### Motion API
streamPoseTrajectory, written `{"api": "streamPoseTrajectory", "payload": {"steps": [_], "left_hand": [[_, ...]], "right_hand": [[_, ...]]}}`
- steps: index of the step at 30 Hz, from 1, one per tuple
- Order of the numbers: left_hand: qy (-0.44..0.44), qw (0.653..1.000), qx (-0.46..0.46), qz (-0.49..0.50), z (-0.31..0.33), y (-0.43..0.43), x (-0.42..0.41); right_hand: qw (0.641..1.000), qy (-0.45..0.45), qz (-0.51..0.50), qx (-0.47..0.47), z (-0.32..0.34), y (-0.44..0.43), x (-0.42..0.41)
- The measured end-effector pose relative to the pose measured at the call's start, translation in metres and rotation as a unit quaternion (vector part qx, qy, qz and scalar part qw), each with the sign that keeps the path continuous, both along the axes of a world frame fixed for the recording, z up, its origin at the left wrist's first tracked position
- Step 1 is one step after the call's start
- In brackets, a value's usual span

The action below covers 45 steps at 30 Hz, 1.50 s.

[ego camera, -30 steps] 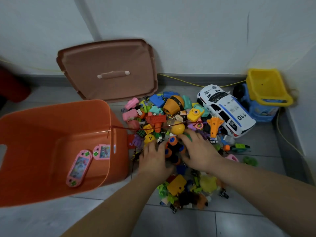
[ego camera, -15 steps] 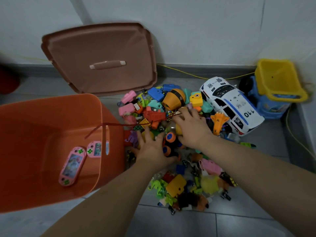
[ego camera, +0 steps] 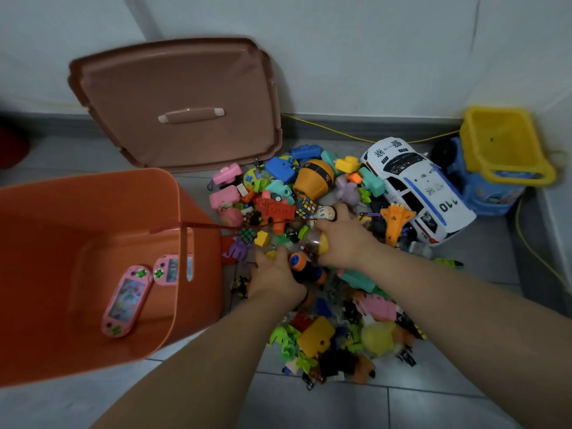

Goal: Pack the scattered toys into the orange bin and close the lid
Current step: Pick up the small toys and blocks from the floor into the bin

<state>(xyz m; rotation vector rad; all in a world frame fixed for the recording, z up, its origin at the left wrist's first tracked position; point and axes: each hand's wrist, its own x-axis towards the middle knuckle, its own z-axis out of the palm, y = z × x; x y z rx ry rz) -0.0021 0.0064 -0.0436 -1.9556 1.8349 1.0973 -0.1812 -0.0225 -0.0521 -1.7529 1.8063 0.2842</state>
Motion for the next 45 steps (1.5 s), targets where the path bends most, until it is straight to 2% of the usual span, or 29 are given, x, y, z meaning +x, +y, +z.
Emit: {"api": "streamPoseTrajectory", "payload": {"steps": [3,7,11,18,24,28,35,45], "left_hand": [[0.039,0.998,0.011,0.043,0.005,0.002,0.009],[0.087,0.992,-0.032,0.082,0.014,0.01,0.018],[0.153,0.979,-0.089,0.096,0.033,0.01,0.016],[0.22,0.959,-0.153,0.091,0.084,0.0,0.009],[0.268,0.935,-0.218,0.08,0.136,-0.006,0.023],[0.296,0.916,-0.258,0.085,0.174,-0.016,0.033],[0.307,0.901,-0.292,0.095,0.22,-0.04,0.063],[0.297,0.889,-0.327,0.117,0.269,-0.067,0.122]], "right_hand": [[0.999,-0.024,-0.011,-0.038,0.0,0.013,0.002],[0.997,-0.046,-0.029,-0.064,0.01,0.026,-0.003],[0.99,-0.072,-0.071,-0.094,0.03,0.024,-0.006],[0.968,-0.136,-0.143,-0.153,0.088,0.017,0.003],[0.952,-0.13,-0.143,-0.237,0.151,0.014,0.013],[0.946,-0.087,-0.136,-0.281,0.193,0.002,0.023],[0.962,-0.039,-0.098,-0.252,0.255,-0.006,0.046],[0.932,-0.091,-0.069,-0.344,0.366,-0.026,0.112]]}}
